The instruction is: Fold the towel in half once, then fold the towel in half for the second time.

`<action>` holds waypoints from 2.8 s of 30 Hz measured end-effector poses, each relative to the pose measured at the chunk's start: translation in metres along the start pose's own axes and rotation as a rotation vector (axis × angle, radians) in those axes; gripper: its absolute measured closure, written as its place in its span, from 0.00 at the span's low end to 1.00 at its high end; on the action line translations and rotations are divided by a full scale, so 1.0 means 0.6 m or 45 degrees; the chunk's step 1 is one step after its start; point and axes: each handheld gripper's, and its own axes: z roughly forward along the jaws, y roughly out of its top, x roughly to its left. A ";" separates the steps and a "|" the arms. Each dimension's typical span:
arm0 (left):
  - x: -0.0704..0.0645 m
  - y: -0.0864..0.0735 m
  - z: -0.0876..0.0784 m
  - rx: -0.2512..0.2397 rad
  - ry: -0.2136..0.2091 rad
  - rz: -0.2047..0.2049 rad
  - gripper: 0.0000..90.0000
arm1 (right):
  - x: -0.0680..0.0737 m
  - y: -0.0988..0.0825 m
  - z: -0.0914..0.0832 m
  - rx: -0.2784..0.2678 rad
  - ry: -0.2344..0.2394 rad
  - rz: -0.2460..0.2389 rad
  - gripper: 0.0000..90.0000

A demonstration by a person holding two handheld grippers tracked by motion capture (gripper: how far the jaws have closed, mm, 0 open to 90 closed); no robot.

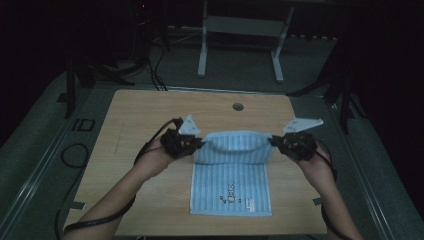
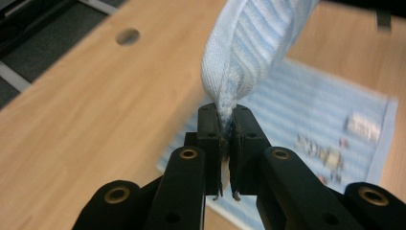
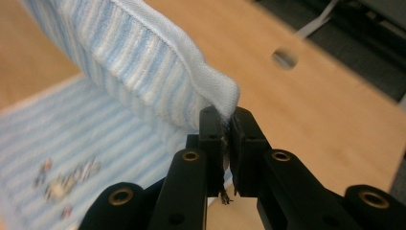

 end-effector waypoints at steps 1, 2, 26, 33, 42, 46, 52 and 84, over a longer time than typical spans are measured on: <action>-0.015 -0.013 0.005 0.020 0.007 0.037 0.93 | 0.008 -0.009 0.002 0.016 0.007 -0.008 0.94; -0.026 -0.023 0.009 0.039 -0.014 0.054 0.93 | 0.023 -0.026 0.004 0.023 0.041 -0.019 0.94; -0.120 -0.165 0.049 0.193 -0.329 -0.013 0.60 | 0.133 -0.249 -0.016 0.192 0.306 0.154 0.70; -0.109 -0.162 0.057 0.227 -0.295 -0.035 0.55 | 0.114 -0.243 -0.026 0.201 0.289 0.178 0.60; -0.059 -0.156 0.077 0.269 -0.245 -0.130 0.49 | 0.076 -0.216 0.023 0.229 0.264 0.140 0.59; -0.023 -0.142 0.083 0.259 -0.199 -0.175 0.46 | 0.052 -0.193 0.044 0.255 0.239 0.119 0.58; 0.021 -0.119 0.097 0.250 -0.154 -0.166 0.44 | 0.007 -0.157 0.073 0.285 0.195 0.107 0.58; 0.143 -0.058 0.221 0.324 -0.050 -0.346 0.48 | -0.103 -0.072 0.239 0.541 0.140 0.270 0.60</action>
